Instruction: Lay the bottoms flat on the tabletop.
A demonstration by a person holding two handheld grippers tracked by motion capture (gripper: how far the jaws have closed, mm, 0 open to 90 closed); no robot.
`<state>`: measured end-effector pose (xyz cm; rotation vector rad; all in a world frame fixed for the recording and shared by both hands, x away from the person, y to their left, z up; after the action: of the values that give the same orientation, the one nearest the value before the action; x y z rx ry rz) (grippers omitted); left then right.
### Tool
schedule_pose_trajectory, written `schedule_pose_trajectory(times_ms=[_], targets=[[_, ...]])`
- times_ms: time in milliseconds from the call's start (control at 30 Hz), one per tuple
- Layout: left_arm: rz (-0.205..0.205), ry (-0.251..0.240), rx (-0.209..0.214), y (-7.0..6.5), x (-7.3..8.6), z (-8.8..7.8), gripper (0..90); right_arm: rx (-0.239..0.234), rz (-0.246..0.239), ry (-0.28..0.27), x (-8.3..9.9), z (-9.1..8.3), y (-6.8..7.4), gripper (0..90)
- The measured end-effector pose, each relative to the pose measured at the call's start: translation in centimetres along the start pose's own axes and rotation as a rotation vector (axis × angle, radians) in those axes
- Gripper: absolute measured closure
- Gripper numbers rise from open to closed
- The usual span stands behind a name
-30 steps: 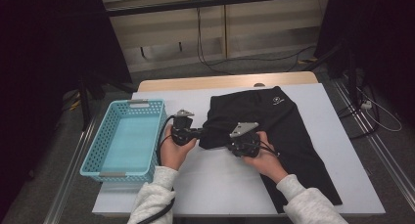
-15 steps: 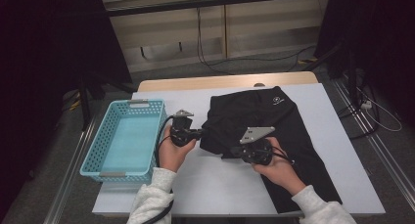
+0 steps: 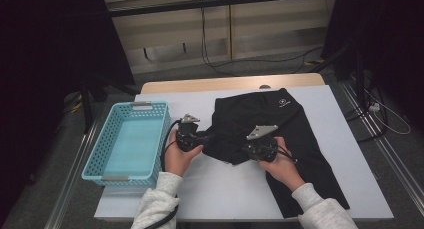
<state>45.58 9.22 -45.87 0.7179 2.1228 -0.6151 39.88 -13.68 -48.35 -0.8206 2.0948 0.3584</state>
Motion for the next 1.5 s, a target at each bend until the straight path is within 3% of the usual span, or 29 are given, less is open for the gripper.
schedule_pose_trajectory(times_ms=[100,200,300,400,500,567,633,700,733,967,1133,1200,1267,1300,1333,1500], targets=[[0.014,0.011,-0.009,0.3,0.1,-0.2,46.0,0.011,-0.004,-0.035,-0.4,-0.8,0.3,64.0],[0.025,0.014,-0.016,0.3,0.1,-0.6,43.4,0.003,-0.033,-0.066,-0.9,-2.0,1.1,62.5],[0.024,0.009,-0.016,0.2,0.1,-0.9,43.9,-0.045,-0.046,-0.073,-1.0,-2.7,2.3,64.0],[0.027,0.011,-0.020,0.1,0.2,-1.0,45.0,-0.107,-0.072,-0.048,-0.5,-2.6,3.9,66.0],[0.029,0.006,-0.023,-0.1,0.3,-1.0,45.2,-0.142,-0.079,-0.026,0.1,-1.8,4.8,63.2],[0.033,0.015,-0.012,-0.1,0.3,-1.0,45.1,-0.142,-0.088,0.007,0.6,-1.1,5.1,58.7],[0.042,0.020,-0.012,-0.1,0.5,-1.0,45.0,-0.122,-0.088,-0.008,0.8,-0.8,4.9,63.7],[0.040,0.022,-0.017,0.0,0.6,-1.0,45.2,-0.106,-0.079,-0.001,0.7,-0.8,4.6,81.9],[0.035,0.033,-0.007,0.0,0.7,-1.0,46.6,-0.109,-0.077,0.002,0.7,-0.9,4.4,85.5],[0.009,0.049,0.020,0.2,1.3,-1.4,55.7,-0.181,-0.030,0.013,1.5,-2.8,3.5,87.0],[0.005,0.072,0.057,-0.4,1.8,-0.9,56.4,-0.190,-0.026,0.016,2.6,-4.0,3.4,86.9],[0.022,0.069,0.037,-0.5,1.8,-0.3,56.3,-0.184,-0.018,0.013,2.7,-4.1,3.2,86.9],[0.012,0.058,0.034,-0.5,1.8,0.3,56.0,-0.182,-0.021,0.012,2.7,-4.0,3.3,86.8],[0.024,0.055,0.020,-0.4,1.8,0.5,56.8,-0.180,-0.030,0.016,2.7,-3.9,3.4,86.7],[0.024,0.055,0.031,-0.4,1.7,0.7,58.2,-0.177,-0.034,0.017,2.7,-3.9,3.5,86.6],[0.009,0.058,0.076,-0.4,1.3,1.5,85.3,-0.183,-0.044,0.012,2.5,-3.6,3.7,86.7]])
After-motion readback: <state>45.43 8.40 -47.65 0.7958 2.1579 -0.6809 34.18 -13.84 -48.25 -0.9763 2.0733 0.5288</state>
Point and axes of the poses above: each handheld gripper's, and its own axes: z roughly forward along the jaws, x roughly out of its underside, y roughly to its left, the point moved 3 cm from there along z, roughly forward along the jaws, and after that the axes turned 5 degrees about -y, right-handed, at the moved point
